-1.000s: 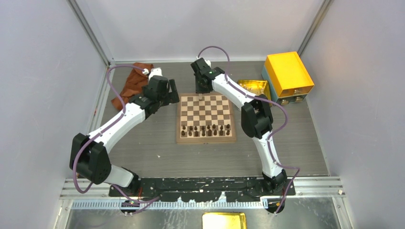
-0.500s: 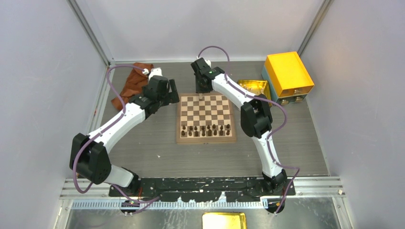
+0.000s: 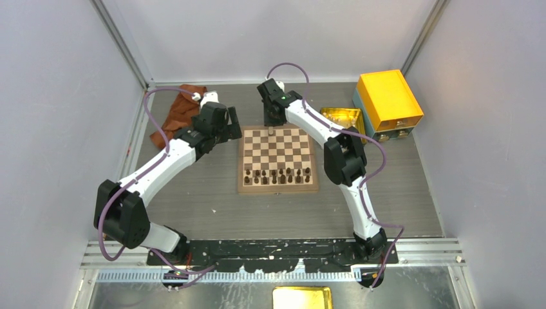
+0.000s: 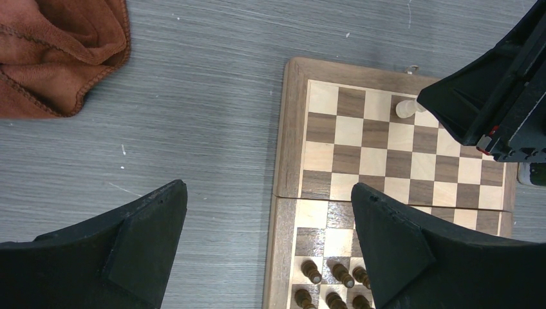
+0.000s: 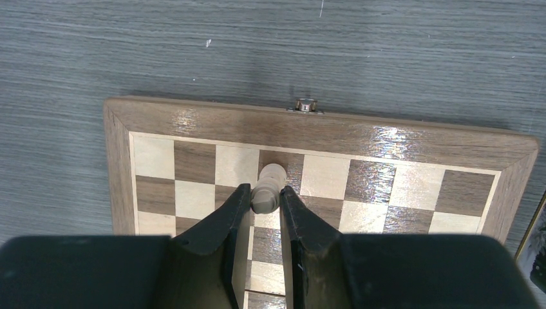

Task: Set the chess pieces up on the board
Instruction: Place the chess piece on the chessboard.

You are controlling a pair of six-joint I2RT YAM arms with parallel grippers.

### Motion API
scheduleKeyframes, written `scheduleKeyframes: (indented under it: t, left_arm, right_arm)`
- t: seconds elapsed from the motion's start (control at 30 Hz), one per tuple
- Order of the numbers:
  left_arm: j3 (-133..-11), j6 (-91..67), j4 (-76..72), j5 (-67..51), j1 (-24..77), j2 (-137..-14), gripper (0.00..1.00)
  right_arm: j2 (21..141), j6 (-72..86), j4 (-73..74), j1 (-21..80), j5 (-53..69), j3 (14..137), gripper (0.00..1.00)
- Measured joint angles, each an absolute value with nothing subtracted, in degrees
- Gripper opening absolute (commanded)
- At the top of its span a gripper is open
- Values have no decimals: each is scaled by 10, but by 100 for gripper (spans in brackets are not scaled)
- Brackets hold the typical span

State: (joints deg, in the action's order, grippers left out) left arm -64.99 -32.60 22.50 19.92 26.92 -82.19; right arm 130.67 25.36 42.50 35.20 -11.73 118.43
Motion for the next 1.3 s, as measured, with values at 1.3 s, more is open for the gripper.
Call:
scheduleKeyframes:
  t: [1.3]
  left_arm:
    - [-647, -326, 225, 199, 269, -822, 100]
  right_arm:
    - [1304, 241, 421, 347, -143, 1170, 1]
